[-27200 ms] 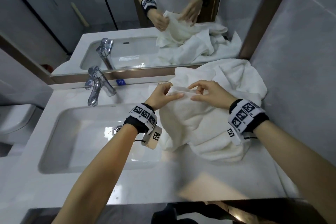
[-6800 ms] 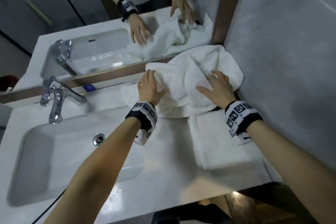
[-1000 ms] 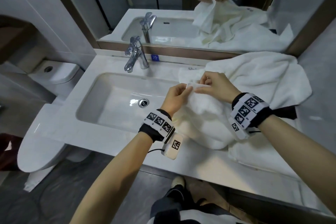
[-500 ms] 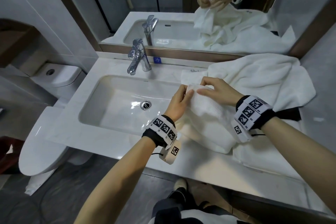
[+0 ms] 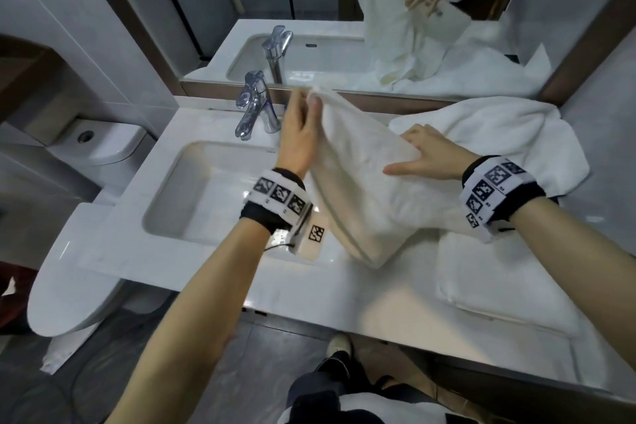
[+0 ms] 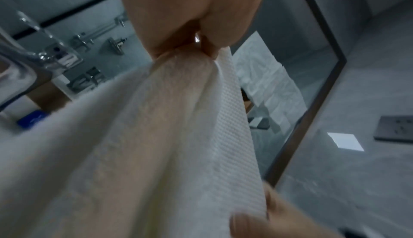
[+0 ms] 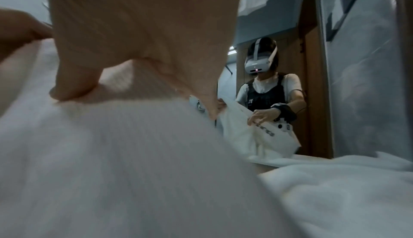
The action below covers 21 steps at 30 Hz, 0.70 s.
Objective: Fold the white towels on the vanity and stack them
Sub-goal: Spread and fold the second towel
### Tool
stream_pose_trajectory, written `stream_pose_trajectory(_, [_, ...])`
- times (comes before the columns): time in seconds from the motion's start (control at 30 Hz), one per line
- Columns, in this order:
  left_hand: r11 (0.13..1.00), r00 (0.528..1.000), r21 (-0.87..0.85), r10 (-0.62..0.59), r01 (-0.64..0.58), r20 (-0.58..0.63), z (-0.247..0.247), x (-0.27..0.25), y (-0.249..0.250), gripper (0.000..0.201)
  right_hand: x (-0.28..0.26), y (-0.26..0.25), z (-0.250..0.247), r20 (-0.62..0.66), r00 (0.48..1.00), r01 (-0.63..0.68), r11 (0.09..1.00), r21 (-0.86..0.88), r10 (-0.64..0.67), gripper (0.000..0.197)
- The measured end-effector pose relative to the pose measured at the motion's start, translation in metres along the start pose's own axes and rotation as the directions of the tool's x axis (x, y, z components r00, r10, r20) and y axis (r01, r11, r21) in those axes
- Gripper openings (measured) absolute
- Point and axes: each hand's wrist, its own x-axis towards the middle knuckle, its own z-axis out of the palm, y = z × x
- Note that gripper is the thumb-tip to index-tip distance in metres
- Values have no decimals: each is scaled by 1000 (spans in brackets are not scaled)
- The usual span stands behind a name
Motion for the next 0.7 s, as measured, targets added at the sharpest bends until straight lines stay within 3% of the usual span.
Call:
stream_pose_trajectory(0.1, [1000, 999, 15, 4, -4, -45, -13, 20, 6, 15, -11, 21, -10, -24, 998, -52, 999, -1, 52, 44])
stream_pose_trajectory(0.23, [999, 999, -19, -32, 31, -43, -18, 32, 5, 16, -35, 46, -23, -91, 991, -95, 995, 41, 98, 48])
stream_pose_trajectory(0.37, [997, 997, -29, -74, 74, -19, -1, 34, -3, 17, -58, 65, -25, -140, 973, -145, 958, 246, 183, 20])
stream_pose_trajectory(0.43, [995, 995, -21, -98, 98, -21, 6, 34, -14, 19, -66, 73, -22, -168, 965, -154, 955, 253, 200, 21])
stream_pose_trajectory(0.7, [940, 942, 55, -336, 337, -17, 18, 25, -84, 23, -88, 105, 30, -31, 933, -345, 913, 219, 360, 23])
